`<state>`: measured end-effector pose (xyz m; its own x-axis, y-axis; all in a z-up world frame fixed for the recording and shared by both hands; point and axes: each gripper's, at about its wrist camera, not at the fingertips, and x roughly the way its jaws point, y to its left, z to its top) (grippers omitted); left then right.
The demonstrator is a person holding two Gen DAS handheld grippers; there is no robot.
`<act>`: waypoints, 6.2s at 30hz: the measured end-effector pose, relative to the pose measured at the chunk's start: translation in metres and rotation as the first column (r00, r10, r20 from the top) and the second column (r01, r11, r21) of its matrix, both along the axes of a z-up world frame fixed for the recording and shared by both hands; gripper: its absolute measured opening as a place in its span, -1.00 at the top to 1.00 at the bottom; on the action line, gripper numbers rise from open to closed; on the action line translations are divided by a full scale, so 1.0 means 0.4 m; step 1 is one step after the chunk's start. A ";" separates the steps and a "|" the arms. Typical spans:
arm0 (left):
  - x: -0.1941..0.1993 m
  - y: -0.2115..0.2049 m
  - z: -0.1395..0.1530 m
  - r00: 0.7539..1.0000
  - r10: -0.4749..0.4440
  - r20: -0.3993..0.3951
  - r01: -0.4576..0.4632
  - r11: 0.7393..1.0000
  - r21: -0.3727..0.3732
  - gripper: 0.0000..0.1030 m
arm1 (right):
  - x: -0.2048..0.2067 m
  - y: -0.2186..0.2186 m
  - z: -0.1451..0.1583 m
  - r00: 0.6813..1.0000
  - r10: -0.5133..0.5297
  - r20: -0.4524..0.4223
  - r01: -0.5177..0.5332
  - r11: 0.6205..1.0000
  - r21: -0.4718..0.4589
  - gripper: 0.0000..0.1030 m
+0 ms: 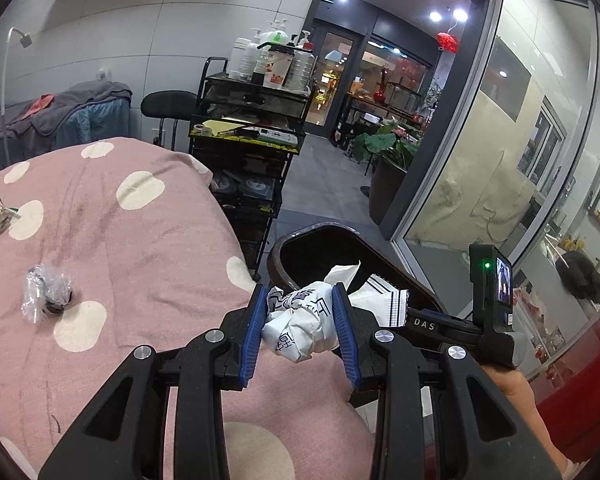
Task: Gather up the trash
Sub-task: 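Open the right tool to drop the net while the left tool releases the paper, then move both open tools from the bin back over the table, then grasp the clear plastic bag with the right tool while the left tool grasps the snack wrapper, then carry the plastic bag and snack wrapper over the brown bin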
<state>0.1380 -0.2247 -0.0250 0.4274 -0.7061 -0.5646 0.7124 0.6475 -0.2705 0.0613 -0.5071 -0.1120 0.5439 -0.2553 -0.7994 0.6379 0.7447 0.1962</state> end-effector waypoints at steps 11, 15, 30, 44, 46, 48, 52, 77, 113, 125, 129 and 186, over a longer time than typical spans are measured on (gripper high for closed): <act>-0.009 -0.147 -0.011 0.994 -0.106 0.004 0.105 0.993 0.044 0.36 | -0.087 0.002 0.077 0.997 -0.060 0.058 0.065 0.994 -0.084 -0.56; -0.007 -0.198 -0.029 0.991 -0.131 -0.001 0.131 0.989 0.073 0.36 | -0.119 -0.014 0.095 0.994 -0.089 0.069 0.095 0.990 -0.105 -0.57; 0.019 -0.334 -0.094 0.982 -0.180 -0.059 0.187 0.968 0.169 0.35 | -0.182 -0.075 0.082 0.985 -0.165 0.047 0.169 0.981 -0.093 -0.57; 0.004 -0.384 -0.112 0.977 -0.213 -0.008 0.209 0.951 0.226 -0.76 | -0.212 -0.111 0.064 0.977 -0.213 0.023 0.214 0.973 -0.082 -0.58; 0.002 -0.381 -0.108 0.978 -0.209 0.005 0.203 0.953 0.226 -0.77 | -0.214 -0.113 0.065 0.976 -0.215 0.024 0.216 0.973 -0.083 -0.58; -0.001 -0.372 -0.099 0.979 -0.205 0.008 0.199 0.957 0.210 -0.79 | -0.213 -0.112 0.067 0.976 -0.214 0.026 0.216 0.973 -0.087 -0.58; -0.010 -0.346 -0.072 0.981 -0.193 0.019 0.187 0.969 0.161 -0.84 | -0.212 -0.107 0.067 0.977 -0.213 0.025 0.214 0.973 -0.086 -0.58; -0.016 0.023 0.033 0.989 0.047 0.137 -0.053 0.998 0.036 -0.88 | -0.023 0.116 0.117 0.989 0.127 0.071 -0.122 0.990 -0.073 -0.67; 0.227 0.685 -0.082 0.822 0.568 0.037 -0.563 0.800 0.206 -0.88 | 0.571 0.823 0.080 0.648 0.759 -0.058 -0.754 0.651 0.088 -0.66; 0.514 0.584 -0.077 0.899 0.430 0.080 -0.433 0.849 0.303 -0.88 | 0.649 0.805 0.021 0.657 0.744 -0.118 -0.724 0.667 0.177 0.27; 0.605 0.515 -0.107 0.926 0.358 0.124 -0.376 0.832 0.407 -0.88 | 0.608 0.785 0.054 0.660 0.747 -0.083 -0.729 0.663 0.170 0.28; 0.096 0.344 0.027 0.940 0.313 0.135 -0.325 0.943 0.074 0.35 | 0.157 0.365 0.193 0.892 0.427 0.149 -0.426 0.904 -0.038 0.28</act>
